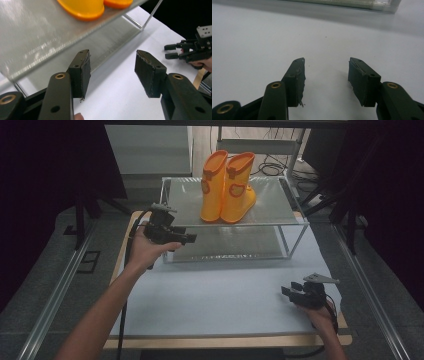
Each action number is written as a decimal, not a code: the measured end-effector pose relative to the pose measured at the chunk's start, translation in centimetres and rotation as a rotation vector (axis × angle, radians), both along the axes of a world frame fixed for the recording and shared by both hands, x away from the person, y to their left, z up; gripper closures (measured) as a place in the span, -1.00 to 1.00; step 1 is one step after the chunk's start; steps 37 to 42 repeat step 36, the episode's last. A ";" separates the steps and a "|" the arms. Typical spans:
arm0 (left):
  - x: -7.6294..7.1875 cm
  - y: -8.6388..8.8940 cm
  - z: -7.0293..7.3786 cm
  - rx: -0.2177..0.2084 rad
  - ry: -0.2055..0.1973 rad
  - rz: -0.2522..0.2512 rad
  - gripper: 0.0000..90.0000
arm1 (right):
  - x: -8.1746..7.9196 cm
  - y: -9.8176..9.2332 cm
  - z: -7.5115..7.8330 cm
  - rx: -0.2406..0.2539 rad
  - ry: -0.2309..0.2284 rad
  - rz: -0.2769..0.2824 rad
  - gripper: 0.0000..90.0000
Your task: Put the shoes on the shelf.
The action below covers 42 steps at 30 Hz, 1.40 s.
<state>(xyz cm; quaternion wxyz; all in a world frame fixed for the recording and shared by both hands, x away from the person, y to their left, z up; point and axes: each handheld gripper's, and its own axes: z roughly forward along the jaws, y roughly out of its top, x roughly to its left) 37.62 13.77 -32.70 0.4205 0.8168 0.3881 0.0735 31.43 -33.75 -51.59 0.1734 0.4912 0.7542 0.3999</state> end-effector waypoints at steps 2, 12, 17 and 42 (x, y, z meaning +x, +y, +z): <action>-0.8 0.3 -0.6 -0.004 -0.002 -0.011 0.02 | 0.0 0.0 0.0 -0.001 -0.001 -0.001 0.06; -4.5 1.9 -5.6 0.003 0.020 -0.034 -0.02 | 0.0 -0.1 0.0 -0.006 -0.001 -0.001 0.05; -5.8 2.4 -9.1 0.029 0.054 -0.031 -0.03 | 0.0 0.0 -0.1 -0.007 -0.001 0.001 0.05; -6.1 3.5 -12.8 0.027 0.122 -0.005 -0.09 | 0.0 0.1 0.0 -0.013 -0.013 0.002 0.05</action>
